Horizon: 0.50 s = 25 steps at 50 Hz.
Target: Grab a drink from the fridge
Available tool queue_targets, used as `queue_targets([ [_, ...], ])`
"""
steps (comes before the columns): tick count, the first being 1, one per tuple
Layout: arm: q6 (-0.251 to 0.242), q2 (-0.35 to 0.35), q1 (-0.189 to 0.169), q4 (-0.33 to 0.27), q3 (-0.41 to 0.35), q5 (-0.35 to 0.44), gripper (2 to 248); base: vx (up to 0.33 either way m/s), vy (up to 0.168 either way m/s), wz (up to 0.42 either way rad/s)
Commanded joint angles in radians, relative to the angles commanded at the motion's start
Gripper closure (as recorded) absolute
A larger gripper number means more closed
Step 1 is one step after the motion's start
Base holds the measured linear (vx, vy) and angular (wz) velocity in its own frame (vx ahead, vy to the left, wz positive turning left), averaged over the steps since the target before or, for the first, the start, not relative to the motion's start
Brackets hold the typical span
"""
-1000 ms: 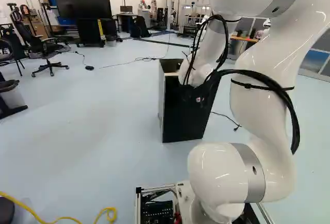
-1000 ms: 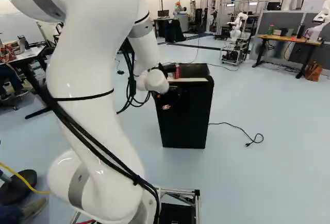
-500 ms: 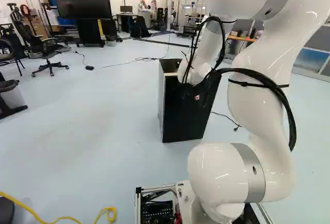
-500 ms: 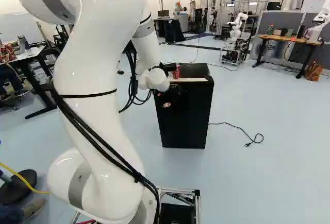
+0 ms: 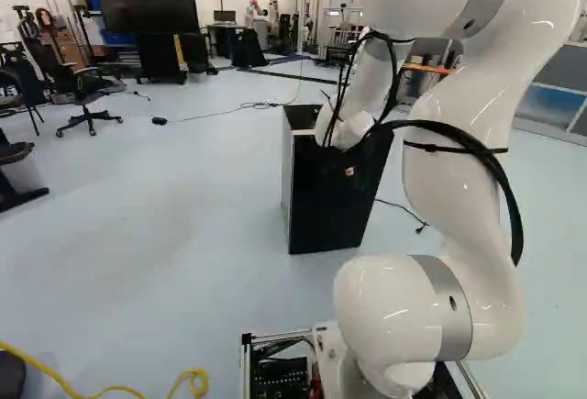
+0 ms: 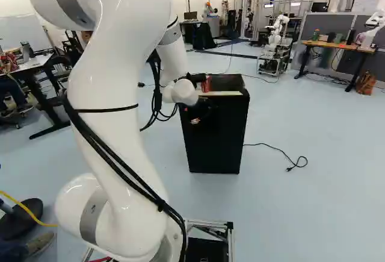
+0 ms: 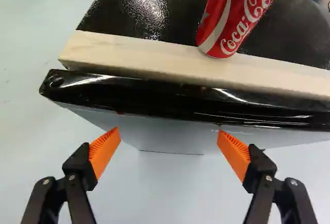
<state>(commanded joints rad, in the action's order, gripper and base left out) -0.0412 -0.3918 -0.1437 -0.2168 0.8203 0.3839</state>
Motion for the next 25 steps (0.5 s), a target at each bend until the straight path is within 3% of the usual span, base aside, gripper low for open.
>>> queue_targets([
  [25, 0.000, -0.003, 0.000, 0.000, 0.004, 0.000, 3, 0.000, 0.000, 0.000],
])
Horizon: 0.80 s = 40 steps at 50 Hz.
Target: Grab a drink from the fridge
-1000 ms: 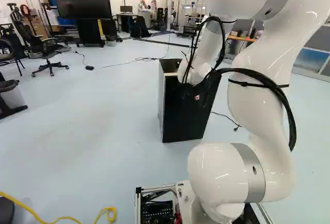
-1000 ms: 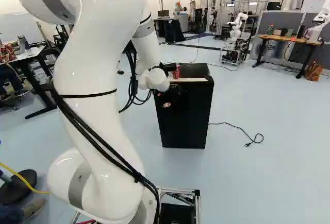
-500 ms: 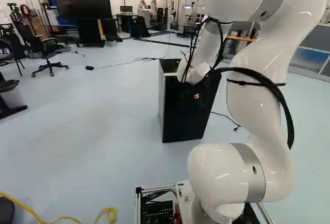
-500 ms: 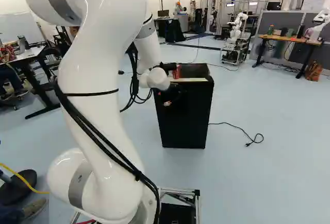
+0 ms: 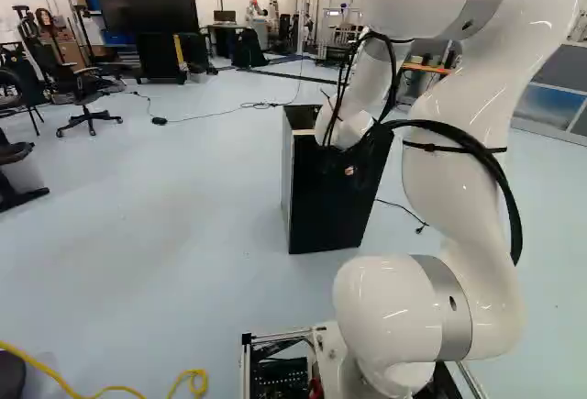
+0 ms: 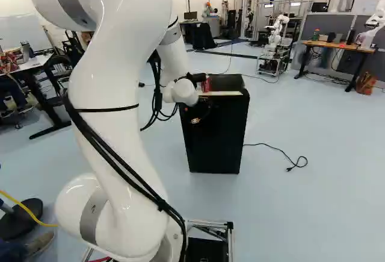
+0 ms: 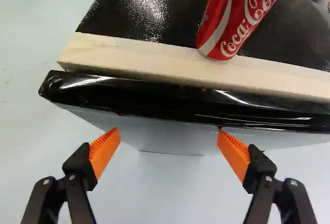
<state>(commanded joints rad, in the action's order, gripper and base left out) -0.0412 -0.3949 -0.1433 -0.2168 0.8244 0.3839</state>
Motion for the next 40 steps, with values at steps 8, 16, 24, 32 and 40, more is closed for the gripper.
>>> queue_targets([
  [8, 0.000, 0.003, 0.000, 0.000, -0.004, 0.000, 3, 0.000, 0.000, 0.000],
  [16, 0.000, 0.007, -0.001, 0.000, -0.009, 0.000, 3, 0.000, 0.000, 0.000],
  [24, 0.000, 0.007, -0.001, 0.000, -0.010, 0.000, 3, 0.000, 0.000, 0.000],
  [32, 0.000, 0.004, 0.000, 0.000, -0.005, 0.000, 3, 0.000, 0.000, 0.000],
  [40, 0.000, -0.003, 0.000, 0.000, 0.004, 0.000, 3, 0.000, 0.000, 0.000],
])
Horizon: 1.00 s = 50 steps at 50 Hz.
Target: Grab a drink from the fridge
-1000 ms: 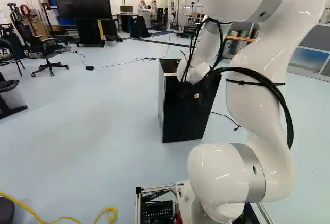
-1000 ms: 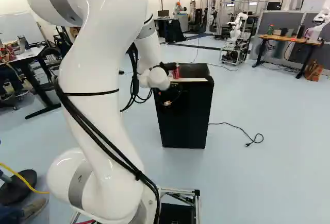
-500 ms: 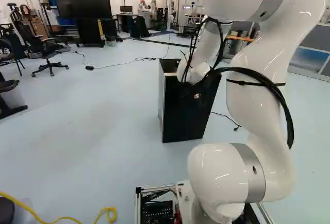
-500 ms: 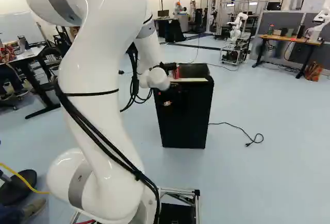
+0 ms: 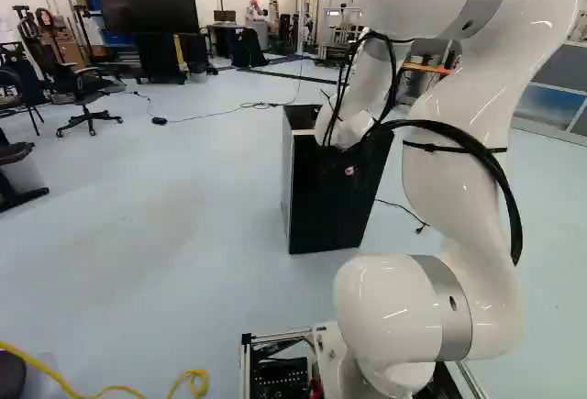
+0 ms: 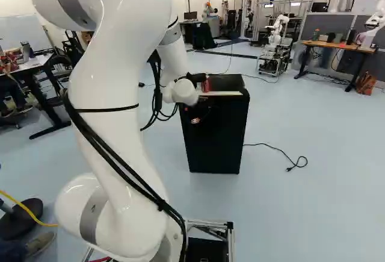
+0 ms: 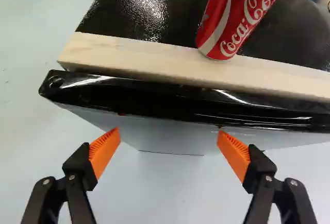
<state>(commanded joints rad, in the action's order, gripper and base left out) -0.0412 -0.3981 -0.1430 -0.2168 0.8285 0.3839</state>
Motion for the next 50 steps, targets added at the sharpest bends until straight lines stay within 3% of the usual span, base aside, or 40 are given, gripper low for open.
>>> queue_targets([
  [20, 0.000, 0.000, 0.000, 0.000, 0.000, 0.000, 3, 0.000, 0.000, 0.000],
  [40, 0.000, 0.056, -0.006, 0.000, -0.072, 0.002, 3, 0.000, 0.000, 0.000],
  [50, 0.000, 0.089, -0.010, 0.002, -0.113, 0.043, 3, 0.000, 0.000, 0.000],
])
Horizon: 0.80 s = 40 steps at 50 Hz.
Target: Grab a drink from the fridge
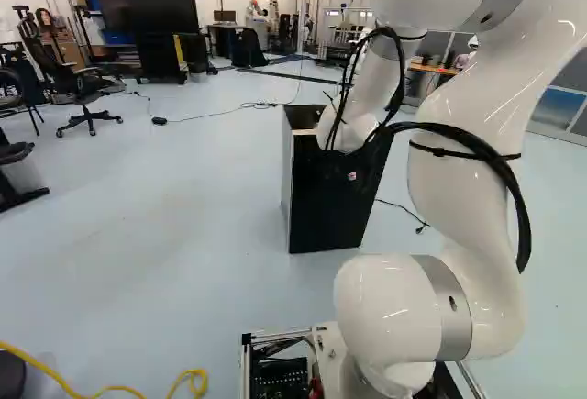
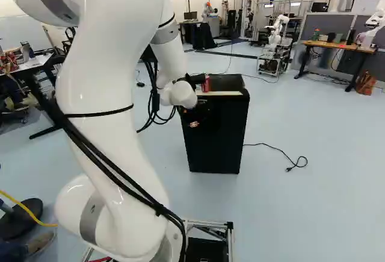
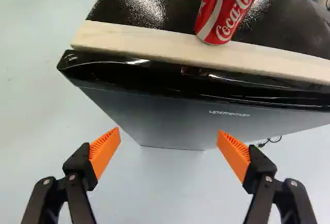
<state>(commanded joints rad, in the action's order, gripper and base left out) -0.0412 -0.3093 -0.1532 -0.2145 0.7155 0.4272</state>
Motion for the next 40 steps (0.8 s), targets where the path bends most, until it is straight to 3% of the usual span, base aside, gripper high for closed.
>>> queue_targets([
  [20, 0.000, 0.062, -0.007, 0.034, -0.076, 0.178, 3, 0.000, 0.000, 0.000],
  [40, 0.000, 0.067, -0.008, 0.101, -0.082, 0.377, 3, 0.000, 0.000, 0.000],
])
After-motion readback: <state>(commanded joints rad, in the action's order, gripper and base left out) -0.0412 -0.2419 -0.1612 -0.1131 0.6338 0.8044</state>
